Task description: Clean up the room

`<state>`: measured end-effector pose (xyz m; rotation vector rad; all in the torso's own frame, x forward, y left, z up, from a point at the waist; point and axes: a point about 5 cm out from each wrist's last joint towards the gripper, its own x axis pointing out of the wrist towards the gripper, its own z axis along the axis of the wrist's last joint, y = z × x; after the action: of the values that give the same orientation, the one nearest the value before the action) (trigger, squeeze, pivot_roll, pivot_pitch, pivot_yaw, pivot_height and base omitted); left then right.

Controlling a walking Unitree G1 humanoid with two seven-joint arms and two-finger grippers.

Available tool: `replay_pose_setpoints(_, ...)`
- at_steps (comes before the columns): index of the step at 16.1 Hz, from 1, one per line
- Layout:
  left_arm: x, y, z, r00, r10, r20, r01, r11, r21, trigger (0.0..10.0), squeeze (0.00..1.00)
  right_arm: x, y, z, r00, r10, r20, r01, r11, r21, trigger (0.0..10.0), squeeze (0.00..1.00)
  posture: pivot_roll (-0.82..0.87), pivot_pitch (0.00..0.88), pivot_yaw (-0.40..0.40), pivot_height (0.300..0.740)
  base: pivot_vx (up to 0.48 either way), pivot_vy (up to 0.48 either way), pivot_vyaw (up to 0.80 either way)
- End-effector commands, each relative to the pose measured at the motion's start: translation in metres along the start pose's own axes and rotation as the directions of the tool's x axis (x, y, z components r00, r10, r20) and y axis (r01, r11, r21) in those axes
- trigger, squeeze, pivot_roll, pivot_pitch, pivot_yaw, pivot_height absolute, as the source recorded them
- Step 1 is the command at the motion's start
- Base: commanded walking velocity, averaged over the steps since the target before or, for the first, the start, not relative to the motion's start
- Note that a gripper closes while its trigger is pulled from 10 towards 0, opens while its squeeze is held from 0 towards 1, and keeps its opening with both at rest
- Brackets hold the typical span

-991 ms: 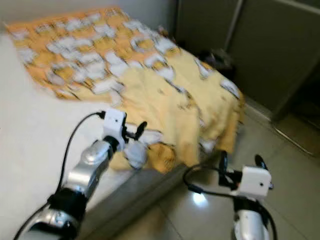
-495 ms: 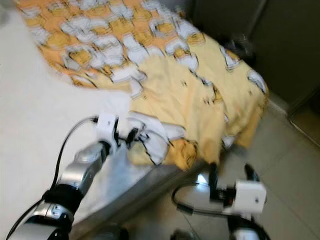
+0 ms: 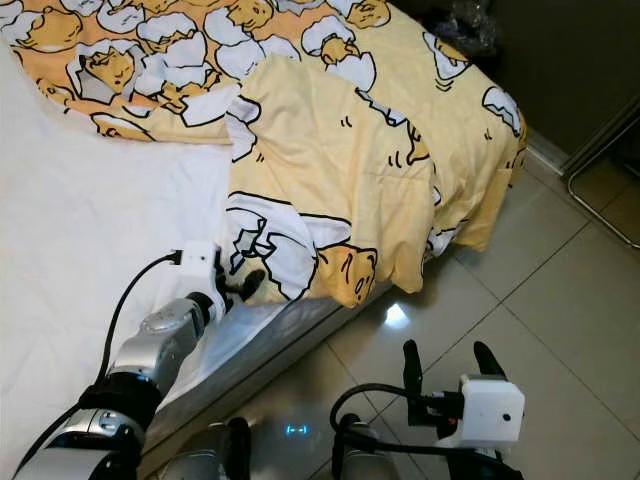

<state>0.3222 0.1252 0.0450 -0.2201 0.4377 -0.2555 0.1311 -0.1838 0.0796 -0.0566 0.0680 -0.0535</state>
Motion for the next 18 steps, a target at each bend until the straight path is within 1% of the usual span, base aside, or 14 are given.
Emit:
replay_pose_setpoints(1, -0.001, -0.001, -0.009, 0.999, -0.020, -0.041, 0.019, 0.999, -0.040, 10.0, 0.00, -0.001, -0.001, 0.001, 1.000, 0.000, -0.011, 0.000, 1.000, 0.007, 10.0, 0.10, -0.10, 0.283, 0.005, 0.740, 0.000, 0.000, 0.00)
replay_pose_setpoints(2, -0.003, -0.001, -0.013, 0.998, -0.032, -0.055, 0.031, 0.999, -0.019, 7.8, 0.00, -0.001, -0.001, 0.000, 1.000, 0.000, -0.014, 0.000, 1.000, 0.005, 10.0, 0.10, -0.10, 0.278, 0.005, 0.740, 0.000, 0.000, 0.00)
replay_pose_setpoints(3, -0.005, 0.000, -0.020, 0.995, -0.043, -0.088, 0.042, 0.999, -0.008, 0.0, 0.00, 0.000, -0.001, 0.000, 1.000, 0.002, -0.015, -0.001, 1.000, 0.004, 10.0, 0.10, -0.09, 0.277, 0.005, 0.740, 0.000, 0.000, 0.00)
replay_pose_setpoints(4, -0.005, 0.000, -0.021, 0.994, -0.043, -0.097, 0.043, 0.999, -0.006, 0.0, 0.00, 0.000, -0.001, -0.001, 1.000, 0.002, -0.015, -0.002, 1.000, 0.004, 10.0, 0.10, -0.09, 0.274, 0.002, 0.740, 0.000, 0.000, 0.00)
replay_pose_setpoints(5, -0.005, 0.000, -0.028, 0.991, -0.054, -0.124, 0.058, 0.998, 0.030, 0.0, 0.00, 0.002, 0.000, 0.000, 1.000, 0.011, -0.014, -0.011, 1.000, 0.005, 10.0, 0.10, -0.09, 0.273, 0.000, 0.740, 0.000, 0.000, 0.00)
replay_pose_setpoints(8, -0.005, -0.006, -0.036, 0.982, -0.115, -0.152, 0.124, 0.991, 0.052, 0.0, 0.00, 0.004, 0.000, 0.002, 1.000, 0.017, -0.015, -0.017, 1.000, 0.003, 10.0, 0.10, -0.11, 0.277, -0.003, 0.740, 0.000, 0.000, 0.00)
replay_pose_setpoints(10, -0.006, -0.009, -0.043, 0.972, -0.155, -0.176, 0.161, 0.987, 0.025, 0.0, 0.00, 0.000, -0.001, 0.003, 1.000, 0.014, -0.021, -0.014, 1.000, -0.002, 10.0, 0.10, -0.13, 0.282, -0.002, 0.740, 0.000, 0.000, 0.00)
replay_pose_setpoints(13, -0.005, -0.021, -0.051, 0.952, -0.248, -0.182, 0.243, 0.969, -0.047, 0.0, 0.00, -0.004, -0.002, 0.002, 0.999, 0.001, -0.034, -0.001, 1.000, 0.000, 10.0, 0.10, -0.13, 0.285, 0.007, 0.740, 0.000, 0.000, 0.00)
replay_pose_setpoints(14, -0.005, -0.024, -0.052, 0.947, -0.264, -0.181, 0.255, 0.964, -0.071, 0.0, 0.00, -0.004, -0.002, 0.002, 0.999, 0.000, -0.034, 0.000, 1.000, 0.001, 10.0, 0.10, -0.12, 0.285, 0.008, 0.740, 0.000, 0.000, 0.00)
replay_pose_setpoints(15, -0.003, -0.031, -0.054, 0.938, -0.292, -0.185, 0.270, 0.954, -0.133, 0.0, 0.00, -0.002, 0.001, 0.002, 0.999, 0.004, -0.034, -0.003, 1.000, 0.007, 10.0, 0.10, -0.13, 0.287, 0.008, 0.740, 0.000, 0.000, 0.00)
replay_pose_setpoints(18, -0.003, -0.034, -0.058, 0.933, -0.301, -0.198, 0.281, 0.952, -0.124, 0.0, 0.00, -0.002, 0.002, 0.003, 0.999, 0.005, -0.035, -0.005, 1.000, 0.009, 10.0, 0.10, -0.13, 0.291, 0.005, 0.740, 0.000, 0.000, 0.00)
